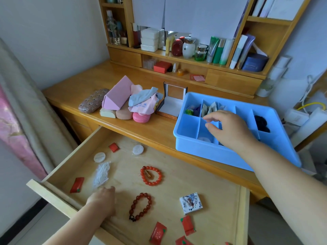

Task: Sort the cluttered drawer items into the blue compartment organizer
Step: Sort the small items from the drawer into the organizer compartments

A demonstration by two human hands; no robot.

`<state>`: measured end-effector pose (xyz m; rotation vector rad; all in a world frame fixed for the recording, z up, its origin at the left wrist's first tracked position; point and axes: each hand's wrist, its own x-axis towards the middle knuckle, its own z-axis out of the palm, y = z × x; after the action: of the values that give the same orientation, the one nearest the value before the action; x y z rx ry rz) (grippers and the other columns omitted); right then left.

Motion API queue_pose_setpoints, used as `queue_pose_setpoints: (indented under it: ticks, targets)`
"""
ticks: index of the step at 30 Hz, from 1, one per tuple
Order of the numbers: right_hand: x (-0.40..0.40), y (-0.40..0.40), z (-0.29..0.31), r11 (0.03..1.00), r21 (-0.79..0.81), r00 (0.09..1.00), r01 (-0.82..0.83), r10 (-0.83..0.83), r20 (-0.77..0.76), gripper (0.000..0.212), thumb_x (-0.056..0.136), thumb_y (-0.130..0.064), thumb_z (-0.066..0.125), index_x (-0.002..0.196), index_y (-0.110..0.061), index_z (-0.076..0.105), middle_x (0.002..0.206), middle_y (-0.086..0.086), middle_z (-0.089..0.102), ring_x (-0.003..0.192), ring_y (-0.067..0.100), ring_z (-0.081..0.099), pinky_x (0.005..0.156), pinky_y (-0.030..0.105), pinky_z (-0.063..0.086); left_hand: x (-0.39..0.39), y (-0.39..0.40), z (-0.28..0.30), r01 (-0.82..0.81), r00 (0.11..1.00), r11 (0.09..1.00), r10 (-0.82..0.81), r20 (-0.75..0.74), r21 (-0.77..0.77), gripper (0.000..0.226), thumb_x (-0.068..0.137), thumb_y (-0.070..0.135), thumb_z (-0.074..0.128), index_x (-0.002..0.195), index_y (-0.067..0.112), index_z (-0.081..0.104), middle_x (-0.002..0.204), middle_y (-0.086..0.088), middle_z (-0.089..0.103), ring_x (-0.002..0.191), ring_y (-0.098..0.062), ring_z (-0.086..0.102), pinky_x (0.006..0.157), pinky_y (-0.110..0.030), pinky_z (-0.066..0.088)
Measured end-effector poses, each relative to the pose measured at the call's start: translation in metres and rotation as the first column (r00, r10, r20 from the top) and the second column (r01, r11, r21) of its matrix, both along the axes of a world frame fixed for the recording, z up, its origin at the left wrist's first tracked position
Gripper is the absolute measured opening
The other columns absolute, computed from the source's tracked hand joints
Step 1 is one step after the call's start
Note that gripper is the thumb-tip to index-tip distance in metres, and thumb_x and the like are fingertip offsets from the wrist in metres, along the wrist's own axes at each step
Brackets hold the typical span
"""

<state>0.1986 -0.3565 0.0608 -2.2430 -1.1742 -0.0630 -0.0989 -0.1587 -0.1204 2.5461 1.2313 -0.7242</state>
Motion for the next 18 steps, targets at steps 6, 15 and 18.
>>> queue_pose_setpoints:
  ticks: [6, 15, 18]
  targets:
    - [-0.079, -0.011, -0.021, 0.965, 0.211, 0.951, -0.159, 0.206, -0.228, 0.004, 0.086, -0.024, 0.064, 0.085, -0.024, 0.068, 0.072, -0.017, 0.063, 0.062, 0.001, 0.055, 0.059, 0.007, 0.040, 0.023, -0.024, 0.053, -0.085, 0.659, 0.897, 0.376, 0.651, -0.433, 0.027, 0.092, 0.033, 0.057, 0.084, 0.009, 0.048, 0.060, 0.001, 0.054, 0.044, -0.008, 0.049, 0.043, -0.017, 0.040]
    - [-0.098, -0.006, -0.034, 0.976, 0.206, 0.560, -0.068, 0.208, -0.802, 0.012, 0.085, -0.013, 0.067, 0.079, -0.022, 0.068, 0.061, -0.003, 0.063, 0.057, 0.009, 0.058, 0.054, 0.020, 0.045, 0.091, -0.105, 0.120, 0.434, 0.232, 0.535, 0.711, 0.663, -0.725, 0.026, 0.095, 0.044, 0.040, 0.098, 0.019, 0.042, 0.066, 0.002, 0.046, 0.056, -0.013, 0.041, 0.053, -0.020, 0.037]
    - [-0.077, -0.015, -0.016, 0.986, 0.166, 0.741, -0.033, 0.136, -0.658, 0.018, 0.088, -0.019, 0.063, 0.082, -0.035, 0.068, 0.067, -0.009, 0.065, 0.060, 0.003, 0.059, 0.057, 0.017, 0.045, 0.096, -0.106, 0.118, 0.469, 0.247, 0.560, 0.660, 0.710, -0.683, 0.023, 0.092, 0.041, 0.042, 0.105, 0.021, 0.045, 0.073, 0.002, 0.049, 0.058, -0.013, 0.043, 0.056, -0.019, 0.040]
